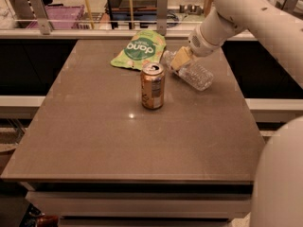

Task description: Knock water bottle over

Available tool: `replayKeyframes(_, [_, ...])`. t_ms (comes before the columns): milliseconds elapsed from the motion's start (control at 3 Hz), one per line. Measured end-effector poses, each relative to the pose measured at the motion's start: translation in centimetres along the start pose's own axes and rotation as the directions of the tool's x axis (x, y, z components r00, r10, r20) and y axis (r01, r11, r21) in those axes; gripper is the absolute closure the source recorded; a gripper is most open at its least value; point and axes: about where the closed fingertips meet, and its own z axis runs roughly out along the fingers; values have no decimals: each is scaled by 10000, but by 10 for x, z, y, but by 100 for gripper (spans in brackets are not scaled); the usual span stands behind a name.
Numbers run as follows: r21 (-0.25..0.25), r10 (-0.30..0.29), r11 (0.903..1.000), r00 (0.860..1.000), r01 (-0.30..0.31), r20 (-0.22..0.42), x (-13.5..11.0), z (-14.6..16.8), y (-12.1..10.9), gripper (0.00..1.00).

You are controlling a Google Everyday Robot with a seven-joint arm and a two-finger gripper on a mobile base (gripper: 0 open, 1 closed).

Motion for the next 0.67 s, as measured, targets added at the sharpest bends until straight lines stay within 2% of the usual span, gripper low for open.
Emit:
replayKeyframes(333, [220, 23, 9998, 9973, -39, 728, -15, 6, -6, 84])
replayKeyframes(667, [175, 15, 9998, 9978, -26, 660, -14, 10, -4, 53])
